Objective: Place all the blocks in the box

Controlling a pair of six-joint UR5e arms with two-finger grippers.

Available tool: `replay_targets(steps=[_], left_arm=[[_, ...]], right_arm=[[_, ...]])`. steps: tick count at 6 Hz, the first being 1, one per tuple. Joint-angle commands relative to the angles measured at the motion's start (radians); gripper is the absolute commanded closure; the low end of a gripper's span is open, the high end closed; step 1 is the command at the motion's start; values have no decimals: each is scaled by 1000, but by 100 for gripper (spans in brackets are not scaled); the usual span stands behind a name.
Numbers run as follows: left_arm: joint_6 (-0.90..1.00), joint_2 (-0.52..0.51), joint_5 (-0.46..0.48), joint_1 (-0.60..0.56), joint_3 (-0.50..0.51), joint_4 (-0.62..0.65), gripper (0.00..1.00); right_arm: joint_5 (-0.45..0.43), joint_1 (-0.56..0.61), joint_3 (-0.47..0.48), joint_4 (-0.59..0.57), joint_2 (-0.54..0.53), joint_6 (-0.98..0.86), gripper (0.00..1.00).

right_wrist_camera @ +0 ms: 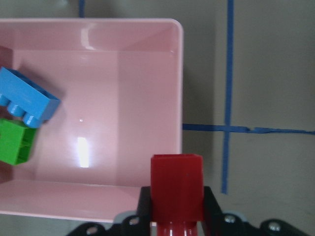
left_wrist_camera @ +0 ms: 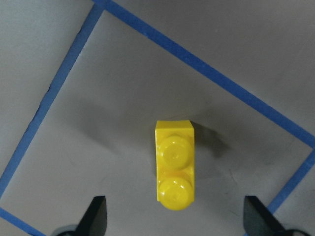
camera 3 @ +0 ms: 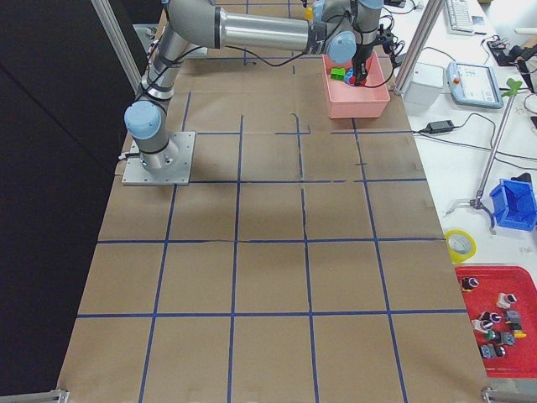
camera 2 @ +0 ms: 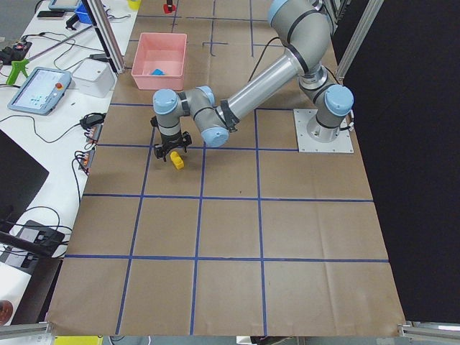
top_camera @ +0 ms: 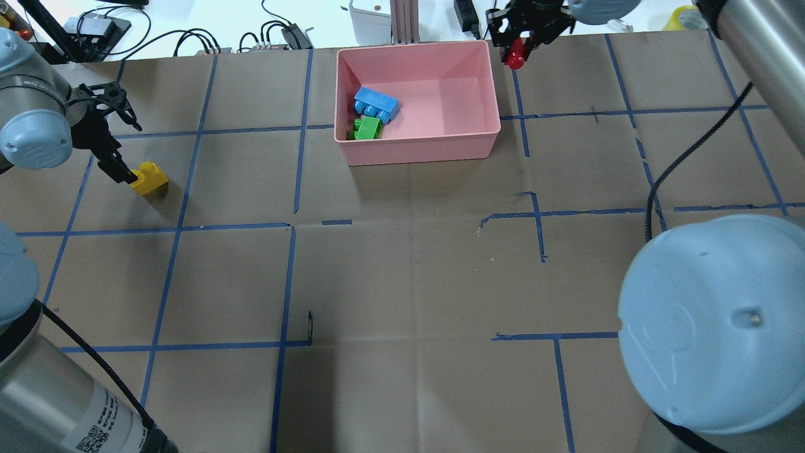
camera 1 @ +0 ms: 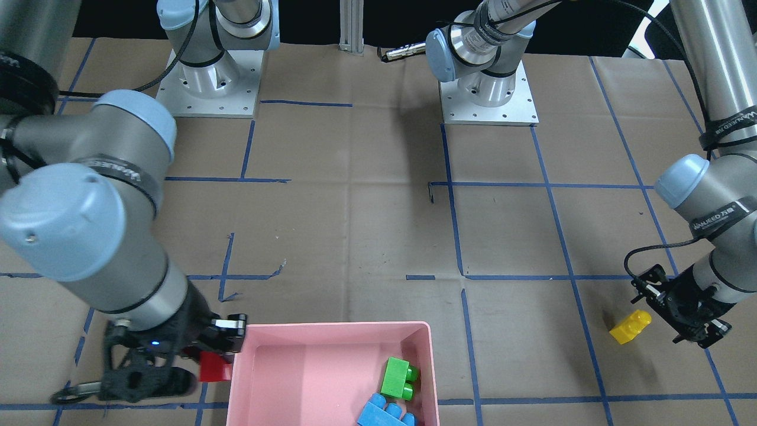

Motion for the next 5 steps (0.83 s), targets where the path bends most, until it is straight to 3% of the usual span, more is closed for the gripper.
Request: replay_targets(steps=[1, 3, 4, 5], left_arm=[[-1, -44, -13, -9, -3, 46, 3], [-1, -69, -22, -11, -5, 51, 3], [-2, -72, -27, -11, -5, 51, 15], [-5, -70, -21, -11, -6, 51, 37]], right_arm=[[108, 104, -32, -161, 90, 215, 90], [110, 117, -33, -192, 112, 213, 84], [92, 117, -27, -281, 113, 196, 3], [90, 115, -24, -307, 117, 150, 0]])
